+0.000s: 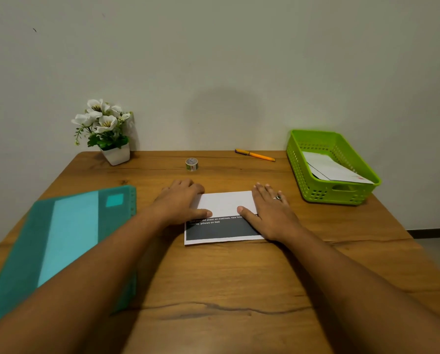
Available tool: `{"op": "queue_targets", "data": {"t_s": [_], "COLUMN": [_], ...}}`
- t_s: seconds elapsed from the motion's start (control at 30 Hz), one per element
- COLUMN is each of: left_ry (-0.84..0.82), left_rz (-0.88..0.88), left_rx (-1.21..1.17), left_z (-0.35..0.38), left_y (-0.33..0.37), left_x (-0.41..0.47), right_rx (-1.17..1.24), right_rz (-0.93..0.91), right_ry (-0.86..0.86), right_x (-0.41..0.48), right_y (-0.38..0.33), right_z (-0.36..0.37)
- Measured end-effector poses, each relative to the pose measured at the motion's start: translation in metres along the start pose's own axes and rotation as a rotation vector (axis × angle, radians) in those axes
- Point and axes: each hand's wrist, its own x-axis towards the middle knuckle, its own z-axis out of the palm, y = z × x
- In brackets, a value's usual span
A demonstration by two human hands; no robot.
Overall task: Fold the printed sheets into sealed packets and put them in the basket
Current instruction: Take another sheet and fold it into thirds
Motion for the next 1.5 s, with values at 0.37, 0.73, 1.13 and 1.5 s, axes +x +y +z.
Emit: {"op": "queue_targets", "data": {"t_s": [0.37,0.73,1.13,1.5], "left_ry": [-0.153,0.124,0.433,0.475], "left_rz": [-0.056,0.06,0.09,-0.01], "left_rx": [-0.068,0.031,0.163,0.134], "left_z": [-0.017,-0.012,0.0,0.003], "left_y": [0.009,0.027,0.044,0.021], "left_x": [0.026,0.006,-0.028,-0.051], "right_rx": [0.02,-0.103,-0.317,-0.397], "right_rz": [-0.001,-0.21,-0.323,-0.159], "right_ry": [-0.057,-0.007,0.272,0.273], "right_x": [0.003,0.011,0.005,-0.022], "right_y": [-0.001,-0.035,-0.065,-0.018], "right_z": [-0.01,-0.057,-0.045,-0.055]}}
